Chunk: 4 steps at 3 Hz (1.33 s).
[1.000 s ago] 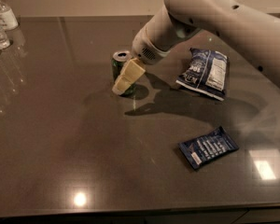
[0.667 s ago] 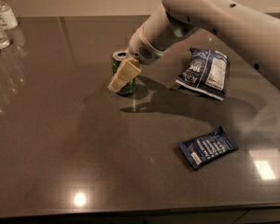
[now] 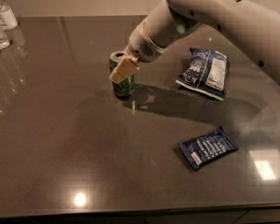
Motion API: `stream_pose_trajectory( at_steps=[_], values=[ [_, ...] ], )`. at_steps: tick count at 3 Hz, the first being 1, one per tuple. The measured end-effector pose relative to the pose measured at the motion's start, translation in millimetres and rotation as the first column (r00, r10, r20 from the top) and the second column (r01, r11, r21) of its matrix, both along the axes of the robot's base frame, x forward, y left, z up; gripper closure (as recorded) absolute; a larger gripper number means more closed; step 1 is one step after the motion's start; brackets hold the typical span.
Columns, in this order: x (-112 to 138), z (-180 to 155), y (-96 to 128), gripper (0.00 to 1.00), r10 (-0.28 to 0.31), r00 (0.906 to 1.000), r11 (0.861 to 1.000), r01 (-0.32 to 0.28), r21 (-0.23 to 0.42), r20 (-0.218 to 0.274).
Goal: Pick green can
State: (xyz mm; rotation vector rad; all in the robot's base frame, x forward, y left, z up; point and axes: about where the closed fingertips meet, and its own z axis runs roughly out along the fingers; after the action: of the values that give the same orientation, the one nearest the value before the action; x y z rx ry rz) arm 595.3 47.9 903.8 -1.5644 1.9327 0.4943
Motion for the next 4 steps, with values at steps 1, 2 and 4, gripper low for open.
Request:
stream_pose_trajectory(
  at_steps=[1, 2, 4],
  values=[
    [-5.2, 25.4, -2.7, 0.87, 0.017, 0.9998, 1.000, -0.017, 0.010, 0.008],
    [-10.8, 57.9, -3.8, 1.00, 0.052, 0.9983, 0.998, -0.053, 0.015, 0.026],
    [-10.5, 119.7, -21.1, 1.00, 0.103, 0.9933, 0.994, -0.104, 0.032, 0.052]
  ],
)
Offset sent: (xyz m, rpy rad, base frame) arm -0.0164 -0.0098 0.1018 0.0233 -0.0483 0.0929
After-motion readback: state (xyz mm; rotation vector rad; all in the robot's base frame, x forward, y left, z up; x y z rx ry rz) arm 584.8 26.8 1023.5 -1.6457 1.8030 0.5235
